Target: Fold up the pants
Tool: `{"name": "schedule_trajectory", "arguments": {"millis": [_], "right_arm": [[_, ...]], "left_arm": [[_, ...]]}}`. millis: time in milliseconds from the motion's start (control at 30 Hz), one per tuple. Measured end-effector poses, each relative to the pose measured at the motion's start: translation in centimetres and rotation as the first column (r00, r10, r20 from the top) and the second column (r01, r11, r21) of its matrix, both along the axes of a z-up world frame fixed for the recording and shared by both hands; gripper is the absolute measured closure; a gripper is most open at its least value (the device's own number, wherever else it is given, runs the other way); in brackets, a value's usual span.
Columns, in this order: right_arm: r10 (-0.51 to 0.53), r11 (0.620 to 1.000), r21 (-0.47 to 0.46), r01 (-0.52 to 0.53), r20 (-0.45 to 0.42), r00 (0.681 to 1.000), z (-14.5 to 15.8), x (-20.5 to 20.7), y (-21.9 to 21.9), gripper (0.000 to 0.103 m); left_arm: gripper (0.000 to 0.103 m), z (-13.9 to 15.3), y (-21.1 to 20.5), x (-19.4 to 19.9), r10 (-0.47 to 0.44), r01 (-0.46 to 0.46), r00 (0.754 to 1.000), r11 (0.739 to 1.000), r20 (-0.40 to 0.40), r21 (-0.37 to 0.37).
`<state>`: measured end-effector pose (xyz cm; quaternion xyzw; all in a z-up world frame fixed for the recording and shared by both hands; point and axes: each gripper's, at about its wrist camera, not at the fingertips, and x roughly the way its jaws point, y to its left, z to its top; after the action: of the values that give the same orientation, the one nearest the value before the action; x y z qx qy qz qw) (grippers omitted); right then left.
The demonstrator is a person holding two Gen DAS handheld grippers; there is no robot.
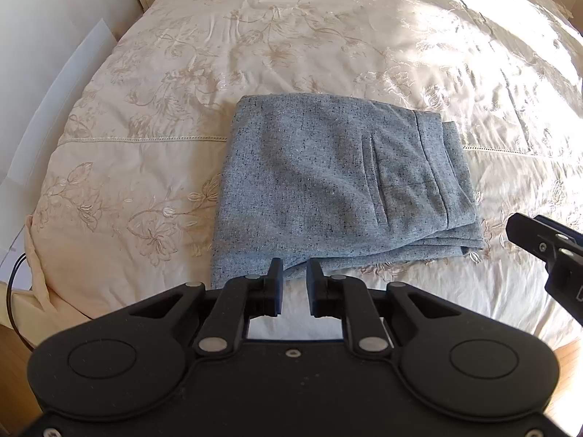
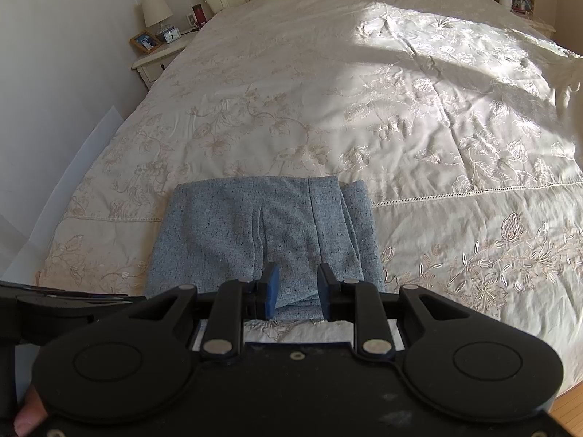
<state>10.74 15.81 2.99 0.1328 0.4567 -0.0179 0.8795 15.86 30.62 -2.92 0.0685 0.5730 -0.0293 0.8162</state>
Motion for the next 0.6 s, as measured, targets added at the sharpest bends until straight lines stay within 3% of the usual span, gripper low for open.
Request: {"name": "schedule_trajectory", "arguments": {"millis": [600], "right_arm": [[0.001, 1.0, 0.004, -0.001, -0.013, 1.0, -0.34, 0.5, 0.24, 0.078]], "left_arm": [[0.081, -0.31, -0.14, 0.3, -0.004, 0.004, 1.0, 1.0, -0.009, 0.002]]}}
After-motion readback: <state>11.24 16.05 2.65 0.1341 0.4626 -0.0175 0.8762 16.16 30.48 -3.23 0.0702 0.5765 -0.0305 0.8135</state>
